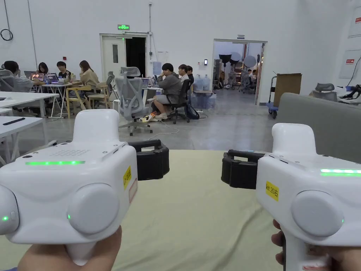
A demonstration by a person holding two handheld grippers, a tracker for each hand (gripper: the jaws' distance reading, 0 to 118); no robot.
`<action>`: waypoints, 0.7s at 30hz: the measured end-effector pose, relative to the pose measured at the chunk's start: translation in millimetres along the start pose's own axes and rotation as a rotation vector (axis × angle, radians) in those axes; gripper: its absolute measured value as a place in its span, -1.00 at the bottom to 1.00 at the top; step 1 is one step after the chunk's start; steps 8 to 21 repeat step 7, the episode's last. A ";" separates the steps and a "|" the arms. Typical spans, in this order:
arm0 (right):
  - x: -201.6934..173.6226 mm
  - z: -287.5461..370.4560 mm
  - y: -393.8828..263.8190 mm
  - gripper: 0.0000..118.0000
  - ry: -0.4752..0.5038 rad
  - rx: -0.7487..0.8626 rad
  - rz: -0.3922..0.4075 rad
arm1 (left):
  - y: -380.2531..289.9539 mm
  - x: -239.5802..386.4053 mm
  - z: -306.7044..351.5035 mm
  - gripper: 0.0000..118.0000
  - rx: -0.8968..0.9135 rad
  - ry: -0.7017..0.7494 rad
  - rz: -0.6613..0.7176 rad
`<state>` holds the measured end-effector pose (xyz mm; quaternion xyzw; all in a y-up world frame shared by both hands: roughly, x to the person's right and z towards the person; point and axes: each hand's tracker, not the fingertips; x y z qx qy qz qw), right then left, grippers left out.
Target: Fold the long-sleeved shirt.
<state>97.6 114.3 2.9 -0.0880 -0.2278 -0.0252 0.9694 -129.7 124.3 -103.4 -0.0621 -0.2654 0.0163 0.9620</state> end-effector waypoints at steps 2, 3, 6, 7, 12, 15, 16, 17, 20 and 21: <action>1.9 1.7 -0.5 1.00 0.028 0.014 -0.018 | -0.2 0.1 -0.6 1.00 -0.002 0.000 0.000; 1.8 2.0 -0.2 1.00 0.033 0.008 -0.021 | -0.3 0.1 -1.0 1.00 -0.003 0.000 0.000; 0.6 1.3 -0.6 1.00 0.030 -0.005 -0.018 | -0.4 0.4 -0.9 1.00 -0.005 -0.002 0.003; 0.1 1.6 -1.0 1.00 0.027 -0.003 -0.012 | -0.5 0.5 -1.0 1.00 -0.007 -0.003 0.004; 0.1 1.6 -1.0 1.00 0.027 -0.003 -0.012 | -0.5 0.5 -1.0 1.00 -0.007 -0.003 0.004; 0.1 1.6 -1.0 1.00 0.027 -0.003 -0.012 | -0.5 0.5 -1.0 1.00 -0.007 -0.003 0.004; 0.1 1.6 -1.0 1.00 0.027 -0.003 -0.012 | -0.5 0.5 -1.0 1.00 -0.007 -0.003 0.004; 0.1 1.6 -1.0 1.00 0.027 -0.003 -0.012 | -0.5 0.5 -1.0 1.00 -0.007 -0.003 0.004; 0.1 1.6 -1.0 1.00 0.027 -0.003 -0.012 | -0.5 0.5 -1.0 1.00 -0.007 -0.003 0.004; 0.1 1.6 -1.0 1.00 0.027 -0.003 -0.012 | -0.5 0.5 -1.0 1.00 -0.007 -0.003 0.004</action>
